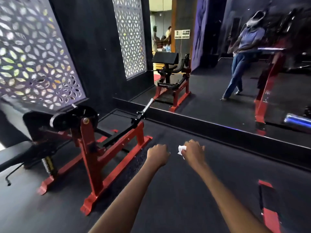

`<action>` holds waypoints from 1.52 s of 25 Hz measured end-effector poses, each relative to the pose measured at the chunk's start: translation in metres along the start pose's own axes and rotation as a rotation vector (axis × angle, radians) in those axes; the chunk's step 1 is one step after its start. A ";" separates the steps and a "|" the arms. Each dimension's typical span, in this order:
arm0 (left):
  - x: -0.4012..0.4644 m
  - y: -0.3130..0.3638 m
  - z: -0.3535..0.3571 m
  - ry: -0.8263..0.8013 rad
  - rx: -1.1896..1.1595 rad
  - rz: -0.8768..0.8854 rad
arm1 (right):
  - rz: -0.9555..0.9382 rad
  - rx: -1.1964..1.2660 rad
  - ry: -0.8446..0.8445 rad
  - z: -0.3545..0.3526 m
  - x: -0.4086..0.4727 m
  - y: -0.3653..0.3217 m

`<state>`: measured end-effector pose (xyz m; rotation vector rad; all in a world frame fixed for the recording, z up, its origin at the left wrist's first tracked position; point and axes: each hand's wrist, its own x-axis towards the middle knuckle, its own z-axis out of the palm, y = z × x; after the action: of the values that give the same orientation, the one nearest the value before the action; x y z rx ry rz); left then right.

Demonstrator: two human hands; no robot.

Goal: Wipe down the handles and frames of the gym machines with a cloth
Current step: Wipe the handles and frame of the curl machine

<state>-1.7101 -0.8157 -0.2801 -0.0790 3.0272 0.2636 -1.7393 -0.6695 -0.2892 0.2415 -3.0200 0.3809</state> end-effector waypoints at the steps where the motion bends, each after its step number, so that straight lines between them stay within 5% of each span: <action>1: 0.034 -0.006 -0.008 0.000 0.003 -0.003 | -0.008 0.007 0.003 0.001 0.037 -0.004; 23: 0.737 -0.166 -0.095 0.089 -0.116 -0.144 | -0.171 -0.015 -0.082 0.091 0.769 -0.085; 38: 1.100 -0.252 -0.110 0.107 -0.200 -0.525 | -0.545 -0.003 -0.272 0.187 1.189 -0.132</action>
<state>-2.7979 -1.1302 -0.3314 -0.9085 2.9283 0.5177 -2.8997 -1.0161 -0.3106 1.1649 -3.0236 0.3093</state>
